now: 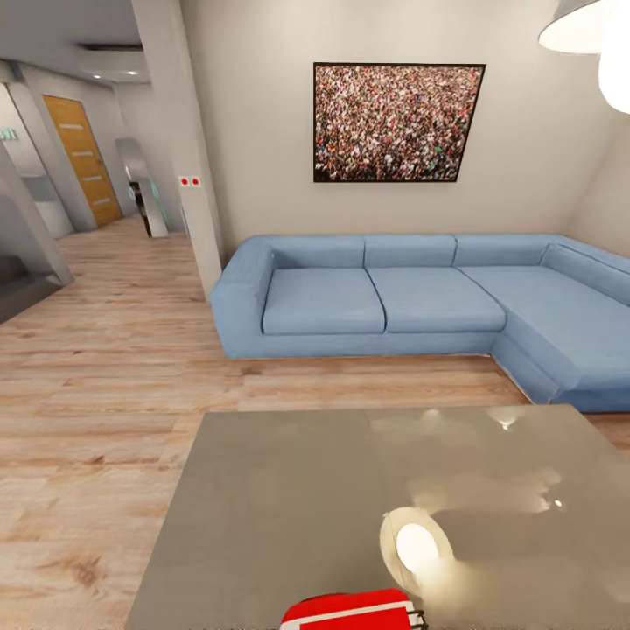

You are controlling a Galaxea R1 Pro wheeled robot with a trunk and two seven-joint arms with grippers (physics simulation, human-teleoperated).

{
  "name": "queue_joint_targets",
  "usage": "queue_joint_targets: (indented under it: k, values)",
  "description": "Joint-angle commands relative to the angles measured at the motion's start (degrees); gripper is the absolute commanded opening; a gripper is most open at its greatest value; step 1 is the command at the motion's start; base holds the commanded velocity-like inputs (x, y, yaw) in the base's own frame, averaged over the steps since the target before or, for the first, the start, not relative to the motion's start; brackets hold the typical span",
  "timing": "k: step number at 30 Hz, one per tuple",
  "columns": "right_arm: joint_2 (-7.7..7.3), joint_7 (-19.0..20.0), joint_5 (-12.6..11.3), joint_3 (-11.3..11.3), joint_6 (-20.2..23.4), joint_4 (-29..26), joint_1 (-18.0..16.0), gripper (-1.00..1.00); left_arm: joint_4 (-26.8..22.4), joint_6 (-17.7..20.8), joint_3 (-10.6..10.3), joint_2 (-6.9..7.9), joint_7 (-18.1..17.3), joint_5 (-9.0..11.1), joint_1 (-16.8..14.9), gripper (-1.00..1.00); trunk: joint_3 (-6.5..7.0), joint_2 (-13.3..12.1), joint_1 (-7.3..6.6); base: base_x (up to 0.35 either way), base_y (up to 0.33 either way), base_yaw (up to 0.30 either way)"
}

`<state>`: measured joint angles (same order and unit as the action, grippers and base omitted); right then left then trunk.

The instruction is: Turn on the radio receiver that's on the table in the living room.

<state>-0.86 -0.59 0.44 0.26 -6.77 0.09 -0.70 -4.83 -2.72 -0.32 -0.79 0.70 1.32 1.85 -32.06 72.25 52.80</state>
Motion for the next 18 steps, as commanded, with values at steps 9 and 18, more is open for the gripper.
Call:
queue_joint_targets:
  k: [9, 18]
  values:
    - [-0.02, 0.0, 0.0, -0.1, 0.0, 0.0, 0.0, 1.0, 0.0, 0.0, 0.1, 0.0, 0.0, 0.0, 0.0, 1.0, -0.84, 0.0, 0.0, 0.0, 0.0, 0.0]
    - [-0.02, 0.0, 0.0, -0.1, 0.0, 0.0, 0.0, 1.0, 0.0, 0.0, 0.1, 0.0, 0.0, 0.1, 0.0, 1.0, -1.67, 0.0, 0.0, 0.0, 0.0, 0.0]
